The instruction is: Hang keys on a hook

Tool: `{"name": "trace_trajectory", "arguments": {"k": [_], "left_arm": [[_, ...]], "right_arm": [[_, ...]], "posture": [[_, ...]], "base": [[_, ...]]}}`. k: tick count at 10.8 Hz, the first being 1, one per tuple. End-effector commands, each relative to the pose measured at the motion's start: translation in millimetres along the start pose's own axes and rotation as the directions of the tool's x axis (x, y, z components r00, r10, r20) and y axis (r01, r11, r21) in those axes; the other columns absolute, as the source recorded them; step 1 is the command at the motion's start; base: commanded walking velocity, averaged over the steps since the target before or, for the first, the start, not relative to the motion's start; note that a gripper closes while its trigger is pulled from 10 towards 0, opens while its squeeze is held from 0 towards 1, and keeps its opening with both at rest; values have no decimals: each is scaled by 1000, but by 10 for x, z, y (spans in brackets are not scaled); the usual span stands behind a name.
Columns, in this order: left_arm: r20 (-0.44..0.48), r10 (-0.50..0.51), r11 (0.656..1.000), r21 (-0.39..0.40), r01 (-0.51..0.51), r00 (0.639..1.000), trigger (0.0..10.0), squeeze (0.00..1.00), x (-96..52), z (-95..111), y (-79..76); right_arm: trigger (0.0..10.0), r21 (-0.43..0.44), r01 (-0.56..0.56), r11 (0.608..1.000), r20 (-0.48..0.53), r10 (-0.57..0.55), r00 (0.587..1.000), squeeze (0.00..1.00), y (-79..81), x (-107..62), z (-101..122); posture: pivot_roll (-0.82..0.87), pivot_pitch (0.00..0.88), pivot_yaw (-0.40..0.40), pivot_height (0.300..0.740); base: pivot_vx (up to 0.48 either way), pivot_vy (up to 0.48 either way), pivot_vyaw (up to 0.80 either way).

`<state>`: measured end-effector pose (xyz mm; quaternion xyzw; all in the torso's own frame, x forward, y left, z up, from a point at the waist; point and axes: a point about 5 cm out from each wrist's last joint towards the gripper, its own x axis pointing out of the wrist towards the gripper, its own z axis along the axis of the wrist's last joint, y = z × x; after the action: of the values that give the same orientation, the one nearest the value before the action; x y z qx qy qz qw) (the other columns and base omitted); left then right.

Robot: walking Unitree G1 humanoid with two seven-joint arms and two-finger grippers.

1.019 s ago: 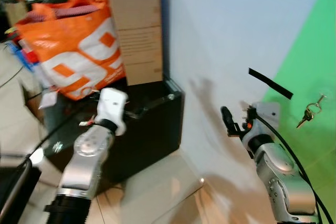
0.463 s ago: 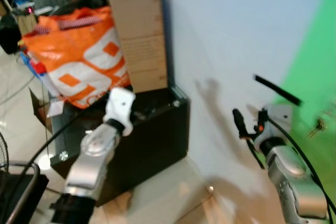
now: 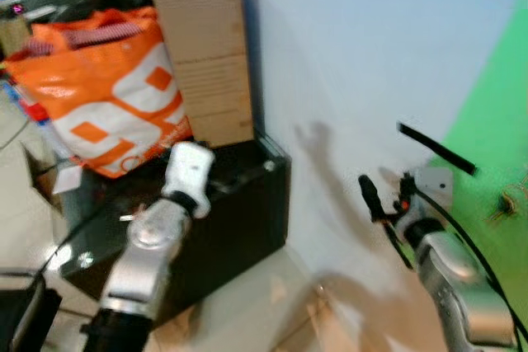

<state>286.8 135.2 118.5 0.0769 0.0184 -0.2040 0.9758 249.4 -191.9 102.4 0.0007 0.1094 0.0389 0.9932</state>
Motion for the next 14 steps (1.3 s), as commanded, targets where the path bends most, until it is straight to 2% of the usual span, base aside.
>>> {"name": "trace_trajectory", "arguments": {"k": [1, 5, 11, 14], "left_arm": [[-13, 47, 999, 19, -47, 999, 10000, 0, -60, -11, 149], [-12, 45, 999, 25, -45, 999, 10000, 0, -66, -5, 150], [-11, 38, 999, 31, -38, 999, 10000, 0, -43, 3, 141], [-6, 36, 999, 31, -35, 999, 10000, 0, -22, 16, 139]], "right_arm": [[10000, 2, -66, 998, 25, 66, 998, 1000, 121, 34, 63], [10000, -3, -144, 990, 22, 144, 989, 1000, 188, 24, 60], [10000, -5, -150, 989, 32, 150, 988, 1000, 183, 29, 75], [10000, -7, -134, 991, 28, 134, 991, 1000, 167, 52, 66]], "posture": [[-131, 0, 48, 740], [-122, 0, 42, 740], [-126, 0, 46, 740], [-129, 0, 49, 740]], "base": [[334, 0, 800], [319, 0, 800], [321, 0, 800], [317, 0, 0]]}}
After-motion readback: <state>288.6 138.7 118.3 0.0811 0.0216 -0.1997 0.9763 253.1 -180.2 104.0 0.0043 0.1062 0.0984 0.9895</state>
